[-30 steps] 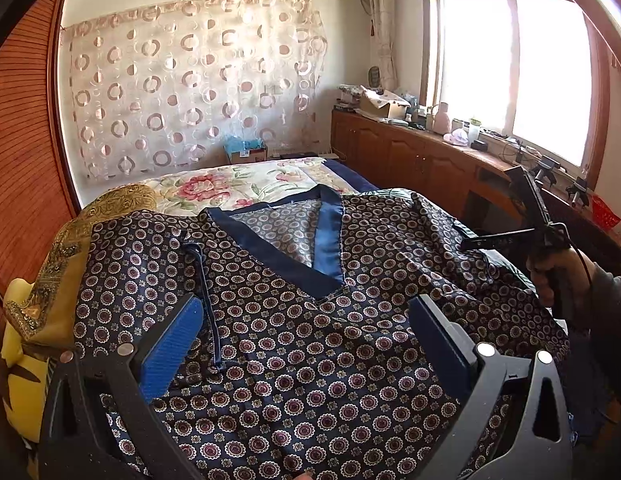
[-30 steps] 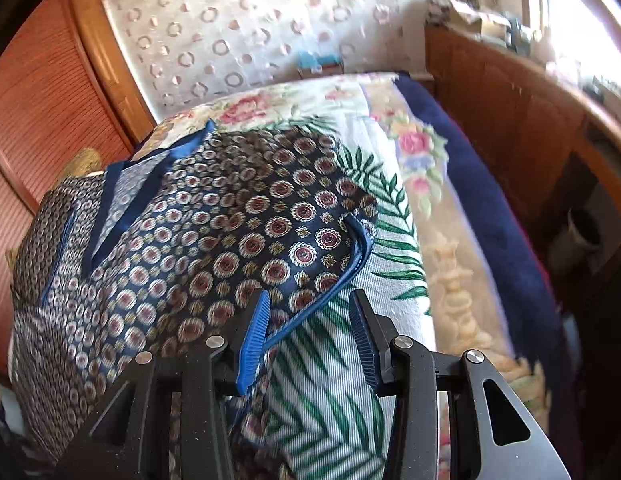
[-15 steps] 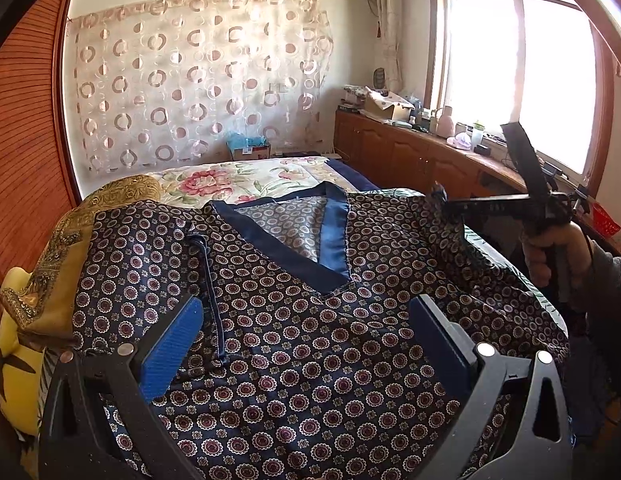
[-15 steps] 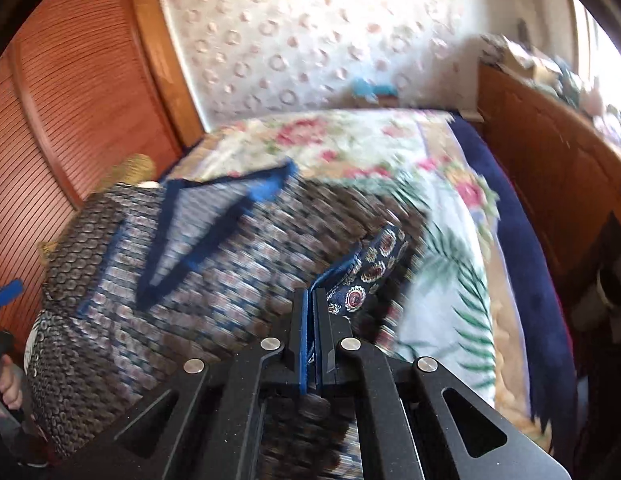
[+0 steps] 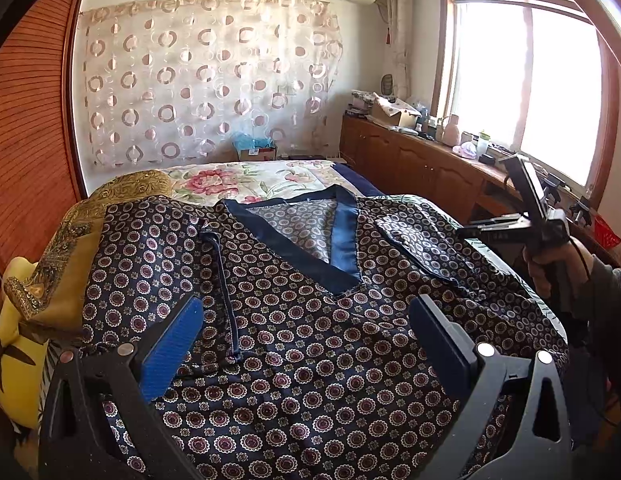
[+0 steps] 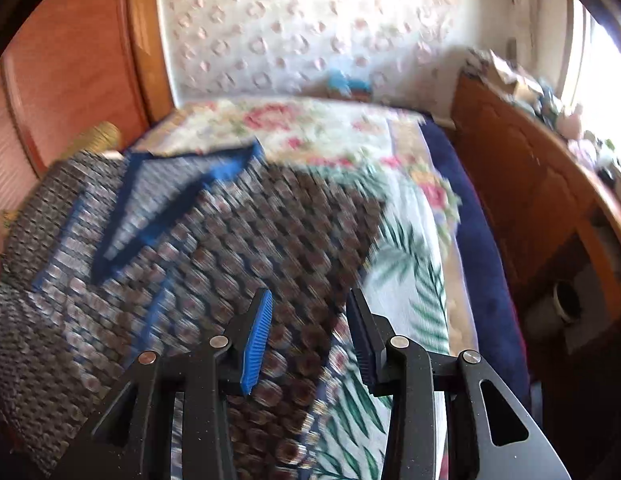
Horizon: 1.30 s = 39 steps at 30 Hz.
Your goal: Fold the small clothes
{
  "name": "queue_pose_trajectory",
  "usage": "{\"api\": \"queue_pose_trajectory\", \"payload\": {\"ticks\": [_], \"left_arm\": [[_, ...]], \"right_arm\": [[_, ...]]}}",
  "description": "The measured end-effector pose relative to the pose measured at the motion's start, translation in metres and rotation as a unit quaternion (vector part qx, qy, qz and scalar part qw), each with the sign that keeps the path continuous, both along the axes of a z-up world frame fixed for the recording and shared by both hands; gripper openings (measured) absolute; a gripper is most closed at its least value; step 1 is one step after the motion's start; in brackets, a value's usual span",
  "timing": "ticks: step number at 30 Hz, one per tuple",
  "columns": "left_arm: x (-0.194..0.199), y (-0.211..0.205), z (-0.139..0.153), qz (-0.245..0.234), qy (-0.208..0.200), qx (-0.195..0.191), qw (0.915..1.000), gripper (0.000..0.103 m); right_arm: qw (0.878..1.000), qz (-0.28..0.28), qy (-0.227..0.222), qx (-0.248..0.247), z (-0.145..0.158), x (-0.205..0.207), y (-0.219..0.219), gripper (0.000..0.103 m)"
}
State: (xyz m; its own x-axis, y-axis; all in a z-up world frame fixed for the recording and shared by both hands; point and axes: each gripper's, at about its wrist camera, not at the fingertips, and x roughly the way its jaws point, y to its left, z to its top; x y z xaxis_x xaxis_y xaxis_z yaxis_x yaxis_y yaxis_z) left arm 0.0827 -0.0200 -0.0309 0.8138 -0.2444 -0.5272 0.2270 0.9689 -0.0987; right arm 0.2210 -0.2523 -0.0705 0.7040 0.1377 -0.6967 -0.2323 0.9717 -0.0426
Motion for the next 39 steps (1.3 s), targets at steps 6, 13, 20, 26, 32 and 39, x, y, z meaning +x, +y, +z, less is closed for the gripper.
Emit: {"api": "queue_pose_trajectory", "payload": {"ticks": [6,13,20,26,32,39], "left_arm": [[0.002,0.005,-0.003,0.005,0.004,0.0,1.0,0.103],[0.003,0.006,-0.005,0.007,0.007,0.004,0.9999,0.103],[0.006,0.014,-0.007,0.017,0.008,0.001,0.9998,0.103],[0.016,0.035,-0.004,0.032,0.01,0.002,0.9994,0.103],[0.041,0.066,-0.004,0.06,0.016,0.029,0.9976,0.103],[0.079,0.103,-0.008,0.115,0.026,0.065,0.991,0.103]], "right_arm": [[0.999,-0.013,0.045,0.008,-0.023,0.014,-0.009,0.04],[0.999,0.029,0.039,0.008,-0.021,0.022,-0.015,0.002],[0.999,-0.024,0.023,-0.001,-0.011,0.024,-0.05,0.002],[1.0,-0.027,0.005,-0.006,-0.006,0.021,-0.045,0.023],[1.0,-0.021,0.008,-0.003,-0.008,0.032,-0.043,0.052],[1.0,-0.014,0.015,-0.017,-0.018,0.06,-0.044,0.052]]}}
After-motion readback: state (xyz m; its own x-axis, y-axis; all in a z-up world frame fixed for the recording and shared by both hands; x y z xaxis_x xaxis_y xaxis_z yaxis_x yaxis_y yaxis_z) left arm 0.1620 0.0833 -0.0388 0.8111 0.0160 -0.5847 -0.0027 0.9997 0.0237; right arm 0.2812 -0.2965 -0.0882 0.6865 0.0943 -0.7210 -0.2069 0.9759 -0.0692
